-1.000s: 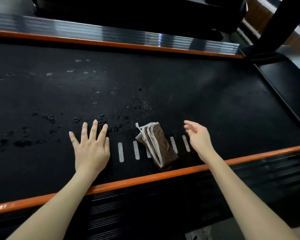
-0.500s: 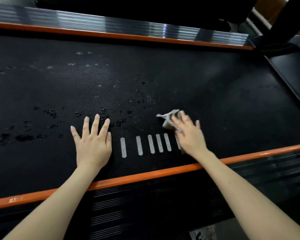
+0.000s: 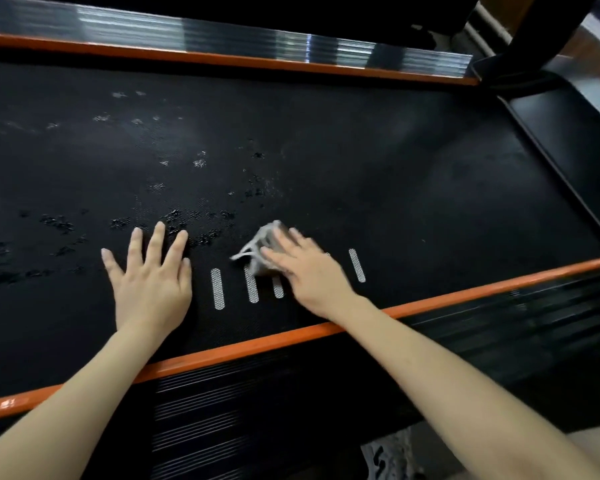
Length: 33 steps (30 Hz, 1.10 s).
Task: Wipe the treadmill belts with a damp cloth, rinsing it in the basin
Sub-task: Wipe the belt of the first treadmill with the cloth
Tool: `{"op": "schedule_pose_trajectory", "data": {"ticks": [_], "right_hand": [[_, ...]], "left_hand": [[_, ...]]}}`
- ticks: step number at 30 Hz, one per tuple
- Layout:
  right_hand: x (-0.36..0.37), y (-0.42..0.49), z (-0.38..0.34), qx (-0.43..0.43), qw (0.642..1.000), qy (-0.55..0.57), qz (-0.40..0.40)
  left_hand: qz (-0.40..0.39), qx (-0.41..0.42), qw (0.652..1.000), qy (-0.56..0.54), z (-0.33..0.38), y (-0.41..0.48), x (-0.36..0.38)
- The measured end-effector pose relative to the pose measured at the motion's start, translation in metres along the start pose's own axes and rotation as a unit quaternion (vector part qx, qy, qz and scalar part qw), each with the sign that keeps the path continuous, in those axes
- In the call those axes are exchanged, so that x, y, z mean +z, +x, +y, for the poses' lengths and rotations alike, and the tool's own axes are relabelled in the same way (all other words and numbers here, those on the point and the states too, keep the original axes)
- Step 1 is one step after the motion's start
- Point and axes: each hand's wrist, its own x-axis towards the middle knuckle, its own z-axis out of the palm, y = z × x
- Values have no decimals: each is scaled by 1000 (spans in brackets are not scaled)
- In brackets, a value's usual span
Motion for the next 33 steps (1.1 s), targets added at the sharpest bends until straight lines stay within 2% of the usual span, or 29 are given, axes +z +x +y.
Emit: {"op": "schedule_pose_trajectory", "data": {"ticks": [2,4,6,8,13,17,21,23,26,29,31,33], "right_hand": [[-11,-20,49,99,995,-23,17],[-26,-39,93,223,973,-44,49],[-39,-47,115,296,953,-55,42],[-43,-44,120,315,947,-42,47],[-31,-36,120,287,956,-38,54],[-33,-18,130,289,951,-25,104],[-42,40,135,344,930,-8,132],[-42,79,120,293,944,-31,147],[-23,115,56,103,984,-40,140],[7,87,-10,-73,994,-27,72],[10,61,-14,-138,989,-6,48],[0,63,7,-148,988,27,41]], "left_hand": [[-3,0,1000,-1,1,0,-1],[-8,-2,1000,-2,1,0,-1],[-11,-1,1000,-5,3,-1,-3],[0,0,1000,-10,2,1,-6],[58,51,997,6,-4,36,-20],[2,57,997,46,-2,85,-21],[-25,27,998,41,1,107,-7],[-6,26,999,25,2,108,-1],[0,24,1000,17,0,109,1],[-7,31,999,25,-4,111,1],[-3,33,999,24,-6,110,1],[0,34,999,27,-6,110,3]]}}
